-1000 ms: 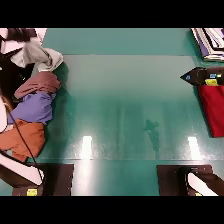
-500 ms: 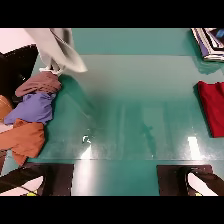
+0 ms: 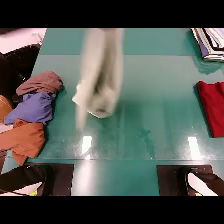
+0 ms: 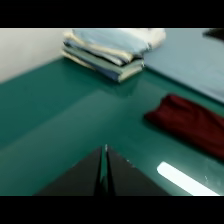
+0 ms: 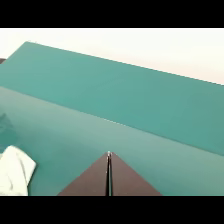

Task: Fold the shirts.

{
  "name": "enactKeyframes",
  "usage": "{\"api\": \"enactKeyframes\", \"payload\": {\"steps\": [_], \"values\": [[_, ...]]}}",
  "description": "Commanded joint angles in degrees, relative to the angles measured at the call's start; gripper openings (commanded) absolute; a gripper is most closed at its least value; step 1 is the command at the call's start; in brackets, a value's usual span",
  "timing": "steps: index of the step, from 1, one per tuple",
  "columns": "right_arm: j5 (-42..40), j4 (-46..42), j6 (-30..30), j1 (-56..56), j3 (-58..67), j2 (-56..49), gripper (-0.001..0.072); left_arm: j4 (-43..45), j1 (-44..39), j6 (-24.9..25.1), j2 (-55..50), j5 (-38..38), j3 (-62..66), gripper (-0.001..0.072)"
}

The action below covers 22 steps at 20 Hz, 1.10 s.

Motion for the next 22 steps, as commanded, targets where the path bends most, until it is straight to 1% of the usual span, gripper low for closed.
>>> {"api": "enactKeyframes", "payload": {"steps": [1,2,3,5,7,10,12,13,14,15,17,19,22], "values": [[1.38,-0.81,-0.33,0.02,0.59,0.04,0.0013,-4.13,-1.88,0.00,-5.68,-6.91,-2.75,0.0425],[1.49,-0.79,-0.35,0.02,0.59,0.04,0.0013,-3.80,-1.11,-0.07,-6.38,-8.11,-2.75,0.0677],[1.49,-0.74,-0.33,0.02,0.59,0.02,0.0013,-2.56,-0.07,-0.04,-6.49,-9.31,-2.75,0.0608],[1.40,-0.79,-0.35,0.02,0.59,0.02,0.0013,0.63,4.00,-0.33,-5.99,-12.76,-2.75,0.0605],[1.62,-0.72,-0.33,0.02,0.59,0.04,0.0013,3.93,10.97,-3.21,-6.23,-17.38,-3.23,0.0605],[2.71,-0.72,-0.31,0.02,0.48,0.00,0.0013,4.28,23.15,-7.08,-6.25,-18.32,-10.69,0.0605],[2.91,-0.70,-0.31,0.02,0.48,0.02,0.0013,1.36,29.86,-7.89,-6.25,-17.46,-19.56,0.0605],[2.91,-0.66,-0.31,0.02,0.46,0.00,0.0013,-1.40,32.46,-7.87,-6.25,-15.74,-24.98,0.0605],[2.89,-0.66,-0.31,0.02,0.48,-0.11,0.0013,-5.11,34.21,-7.50,-6.38,-13.64,-29.94,0.0605],[2.91,-0.59,-0.31,0.02,0.48,-0.37,0.0013,-9.66,35.50,-6.05,-6.73,-11.04,-34.73,0.0605],[3.54,-0.50,-0.24,0.04,0.48,-1.22,0.0013,-16.90,36.06,-3.23,-8.35,-7.76,-40.94,0.0605],[4.61,-0.13,0.98,0.15,0.48,-2.47,0.0013,-22.14,35.41,0.22,-10.67,-7.76,-43.91,0.0604],[5.84,-0.07,1.88,0.20,0.48,-4.09,0.0013,-23.37,33.90,0.70,-13.88,-7.54,-44.30,0.0604]]}}
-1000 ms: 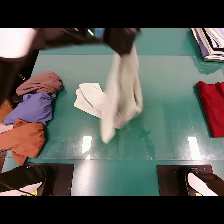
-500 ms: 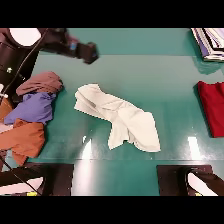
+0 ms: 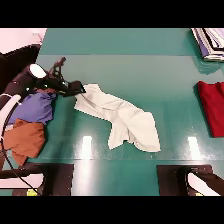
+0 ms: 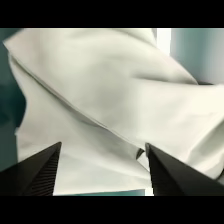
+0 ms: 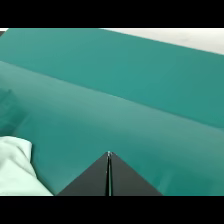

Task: Fold the shirts.

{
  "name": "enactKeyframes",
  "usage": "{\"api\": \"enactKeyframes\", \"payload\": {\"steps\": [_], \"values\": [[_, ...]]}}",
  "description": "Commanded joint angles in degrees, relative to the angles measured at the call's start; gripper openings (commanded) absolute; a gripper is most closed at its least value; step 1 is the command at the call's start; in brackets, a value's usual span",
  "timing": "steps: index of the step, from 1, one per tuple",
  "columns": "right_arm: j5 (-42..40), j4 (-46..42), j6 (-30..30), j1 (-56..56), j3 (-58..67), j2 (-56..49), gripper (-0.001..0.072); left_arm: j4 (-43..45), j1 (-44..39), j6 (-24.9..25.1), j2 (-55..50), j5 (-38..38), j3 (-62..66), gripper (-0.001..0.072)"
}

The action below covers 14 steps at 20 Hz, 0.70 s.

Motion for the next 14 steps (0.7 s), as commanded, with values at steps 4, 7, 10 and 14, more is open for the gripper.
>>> {"api": "enactKeyframes", "payload": {"steps": [4,7,10,14], "values": [[1.84,0.15,0.94,0.09,0.00,-1.79,0.0013,-6.71,-1.33,1.79,-5.42,3.76,-2.89,0.0605],[1.99,0.11,0.94,0.09,0.00,-1.79,0.0013,-12.20,-1.36,1.86,-6.03,8.98,-2.84,0.0604],[2.32,0.11,0.94,0.09,0.00,-1.79,0.0013,-14.47,-1.33,1.84,-6.03,13.11,-2.82,0.0603],[3.91,0.04,0.94,0.09,0.00,-1.79,0.0013,-15.91,-1.33,1.88,-6.03,13.11,-2.45,0.0602]]}}
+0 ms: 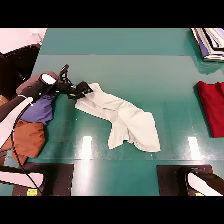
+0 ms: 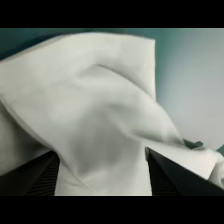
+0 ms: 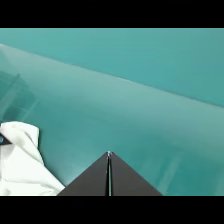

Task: Fold the shirts.

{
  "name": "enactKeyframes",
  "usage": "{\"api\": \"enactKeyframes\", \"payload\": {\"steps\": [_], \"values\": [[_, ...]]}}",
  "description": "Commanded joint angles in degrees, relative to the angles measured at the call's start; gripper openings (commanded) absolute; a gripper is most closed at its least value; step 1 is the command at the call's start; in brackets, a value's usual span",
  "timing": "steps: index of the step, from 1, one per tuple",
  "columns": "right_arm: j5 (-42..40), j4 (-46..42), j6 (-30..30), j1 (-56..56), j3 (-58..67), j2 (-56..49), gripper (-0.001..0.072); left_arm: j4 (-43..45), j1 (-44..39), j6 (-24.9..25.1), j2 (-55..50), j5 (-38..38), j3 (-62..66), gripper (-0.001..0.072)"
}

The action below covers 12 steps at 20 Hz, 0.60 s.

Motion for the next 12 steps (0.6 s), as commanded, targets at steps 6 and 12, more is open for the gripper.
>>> {"api": "enactKeyframes", "payload": {"steps": [6,12], "values": [[3.10,-0.17,0.00,0.02,-0.02,-0.04,0.0013,-1.81,-0.04,2.10,0.09,2.67,0.96,0.0104],[10.08,-2.12,3.93,-2.80,-13.42,3.74,0.0013,5.01,2.19,2.01,7.52,2.78,5.64,0.0021]]}}
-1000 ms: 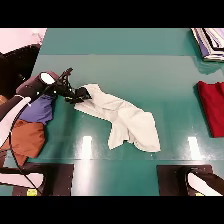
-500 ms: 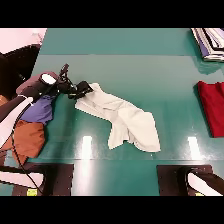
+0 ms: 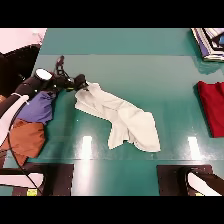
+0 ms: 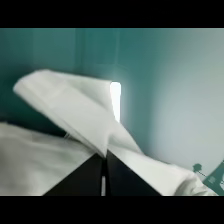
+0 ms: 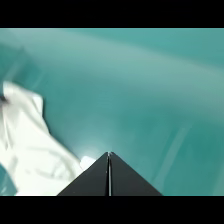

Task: Fold the shirts.

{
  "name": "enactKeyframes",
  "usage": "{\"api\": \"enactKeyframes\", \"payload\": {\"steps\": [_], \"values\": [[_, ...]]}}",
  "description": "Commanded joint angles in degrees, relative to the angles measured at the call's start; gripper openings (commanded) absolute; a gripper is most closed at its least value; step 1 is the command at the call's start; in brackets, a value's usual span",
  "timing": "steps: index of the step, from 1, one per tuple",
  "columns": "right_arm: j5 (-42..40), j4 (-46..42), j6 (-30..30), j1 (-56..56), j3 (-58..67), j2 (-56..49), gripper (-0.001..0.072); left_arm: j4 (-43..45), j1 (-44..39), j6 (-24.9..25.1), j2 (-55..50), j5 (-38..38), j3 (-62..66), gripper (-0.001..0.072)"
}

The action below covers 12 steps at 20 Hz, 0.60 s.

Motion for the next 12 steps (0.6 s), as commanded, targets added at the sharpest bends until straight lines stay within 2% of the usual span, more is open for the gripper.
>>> {"api": "enactKeyframes", "payload": {"steps": [1,2,3,4,5,8,12], "values": [[3.45,-0.66,1.68,-2.86,-14.69,3.93,0.0014,7.10,1.79,0.13,6.32,0.20,3.10,0.0021],[3.17,-0.63,1.68,-3.91,-21.75,5.44,0.0018,9.35,2.34,0.13,8.52,-0.11,3.52,0.0021],[2.58,-0.52,1.66,-4.79,-29.77,6.64,0.0158,11.43,2.67,0.17,10.58,-0.50,3.61,0.0021],[1.68,-0.20,1.66,-4.92,-37.05,7.30,0.0409,13.42,2.93,0.17,12.37,-1.27,3.58,0.0021],[0.94,0.39,1.62,-4.55,-44.46,7.26,0.0497,15.26,2.93,0.15,13.55,-2.12,3.58,0.0022],[-5.01,6.23,0.13,0.26,-60.72,4.85,0.0498,16.11,2.93,0.13,14.27,-5.88,3.56,0.0022],[-16.00,17.92,-0.22,8.57,-68.89,0.31,0.0497,16.09,2.93,0.13,14.27,-7.65,3.56,0.0021]]}}
